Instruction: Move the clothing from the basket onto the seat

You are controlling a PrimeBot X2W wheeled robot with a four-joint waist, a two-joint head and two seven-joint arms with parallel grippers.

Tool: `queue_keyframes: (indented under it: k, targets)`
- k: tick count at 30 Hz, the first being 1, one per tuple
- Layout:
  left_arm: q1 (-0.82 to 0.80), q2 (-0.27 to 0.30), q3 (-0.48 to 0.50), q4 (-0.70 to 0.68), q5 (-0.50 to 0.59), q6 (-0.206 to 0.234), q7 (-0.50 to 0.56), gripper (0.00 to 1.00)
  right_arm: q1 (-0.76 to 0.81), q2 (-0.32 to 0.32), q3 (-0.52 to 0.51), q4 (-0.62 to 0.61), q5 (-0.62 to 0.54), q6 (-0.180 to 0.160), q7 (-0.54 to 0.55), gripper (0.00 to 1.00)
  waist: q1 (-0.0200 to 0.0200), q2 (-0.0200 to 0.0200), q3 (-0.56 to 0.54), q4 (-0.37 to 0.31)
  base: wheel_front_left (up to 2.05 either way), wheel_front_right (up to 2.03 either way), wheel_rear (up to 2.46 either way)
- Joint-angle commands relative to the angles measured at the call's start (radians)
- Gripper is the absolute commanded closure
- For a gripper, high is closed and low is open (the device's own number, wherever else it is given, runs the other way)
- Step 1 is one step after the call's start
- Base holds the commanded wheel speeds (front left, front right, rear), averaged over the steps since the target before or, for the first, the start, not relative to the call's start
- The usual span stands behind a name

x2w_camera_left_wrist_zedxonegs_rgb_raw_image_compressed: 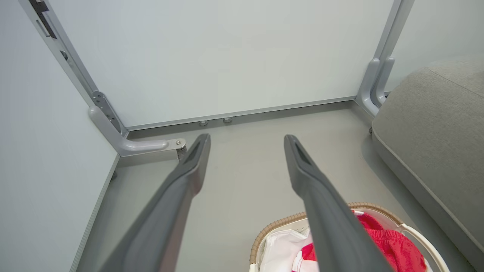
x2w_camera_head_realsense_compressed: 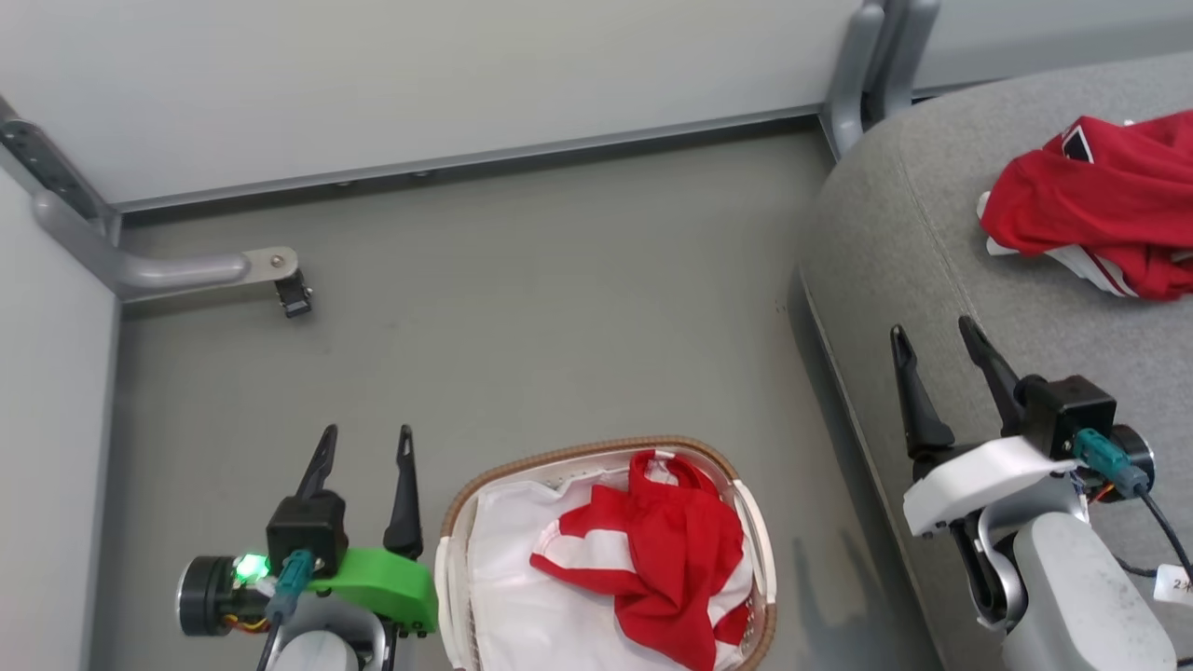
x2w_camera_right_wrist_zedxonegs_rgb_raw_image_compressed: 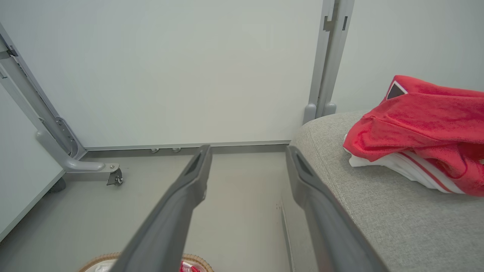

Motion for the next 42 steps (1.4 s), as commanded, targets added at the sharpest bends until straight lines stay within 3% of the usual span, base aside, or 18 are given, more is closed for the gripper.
queue_keyframes:
  k: [1, 11, 27, 35, 42]
  targets:
    - [0.027, 0.002, 0.018, -0.010, 0.006, 0.007, -0.001, 0.00, 0.027, 0.004, -0.006, 0.002, -0.005, -0.001, 0.000, 0.00, 0.0000, 0.0076, -0.043, 0.041, 0.00, 0.00, 0.00]
    - [0.137, 0.002, 0.077, -0.031, -0.003, -0.017, -0.001, 0.00, 0.110, 0.031, -0.018, 0.030, -0.002, -0.001, 0.000, 0.00, 0.0000, 0.0076, -0.119, 0.057, 0.00, 0.00, 0.00]
    - [0.166, 0.002, 0.055, -0.025, -0.020, -0.031, -0.001, 0.00, 0.129, 0.042, -0.021, 0.042, 0.017, -0.001, 0.000, 0.00, 0.0000, 0.0076, -0.126, 0.041, 0.00, 0.00, 0.00]
    - [0.094, 0.002, -0.036, -0.003, -0.065, -0.031, -0.001, 0.00, 0.054, 0.033, 0.014, -0.014, 0.030, -0.001, 0.000, 0.00, 0.0000, 0.0076, -0.027, -0.003, 0.00, 0.00, 0.00]
    - [-0.023, 0.002, -0.130, 0.056, -0.101, -0.031, -0.001, 0.00, -0.072, 0.022, 0.050, -0.105, 0.049, -0.001, 0.000, 0.00, 0.0000, 0.0076, 0.128, -0.060, 0.00, 0.00, 0.00]
